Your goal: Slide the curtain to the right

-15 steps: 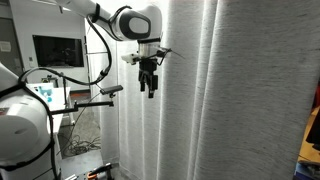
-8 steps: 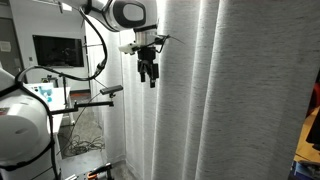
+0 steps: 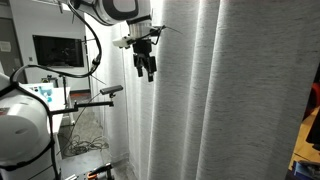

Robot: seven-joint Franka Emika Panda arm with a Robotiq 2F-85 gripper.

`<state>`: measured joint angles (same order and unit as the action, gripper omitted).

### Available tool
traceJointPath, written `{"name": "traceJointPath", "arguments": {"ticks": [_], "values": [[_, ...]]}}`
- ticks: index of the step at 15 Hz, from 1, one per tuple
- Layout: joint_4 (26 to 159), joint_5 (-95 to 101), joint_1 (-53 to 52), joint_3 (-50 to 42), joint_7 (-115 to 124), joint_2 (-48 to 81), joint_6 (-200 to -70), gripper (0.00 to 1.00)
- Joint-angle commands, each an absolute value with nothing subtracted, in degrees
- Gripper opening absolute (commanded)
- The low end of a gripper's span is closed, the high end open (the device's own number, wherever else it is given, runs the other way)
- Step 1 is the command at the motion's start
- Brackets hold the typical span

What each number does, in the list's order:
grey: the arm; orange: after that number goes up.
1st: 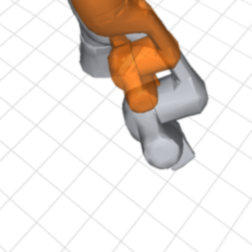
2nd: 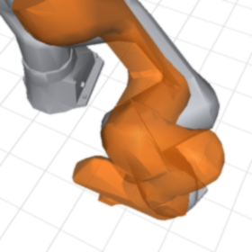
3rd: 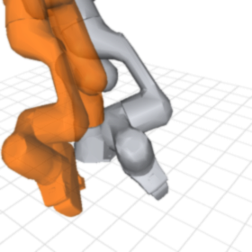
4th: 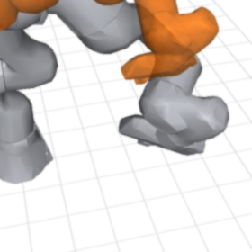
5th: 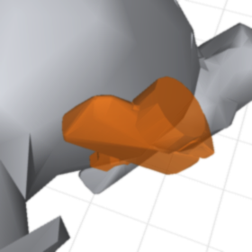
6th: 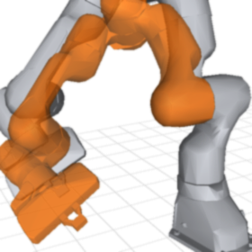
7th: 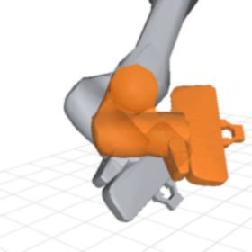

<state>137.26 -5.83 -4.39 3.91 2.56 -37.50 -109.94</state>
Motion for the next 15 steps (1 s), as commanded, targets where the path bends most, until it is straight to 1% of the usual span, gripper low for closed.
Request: {"name": "traceJointPath", "arguments": {"ticks": [1,15], "values": [[137.4,-5.8,-4.3,4.0,2.5,-38.0,-109.7,1.00],[138.2,-5.8,-4.3,4.1,2.5,-39.3,-109.3,1.00]]}}
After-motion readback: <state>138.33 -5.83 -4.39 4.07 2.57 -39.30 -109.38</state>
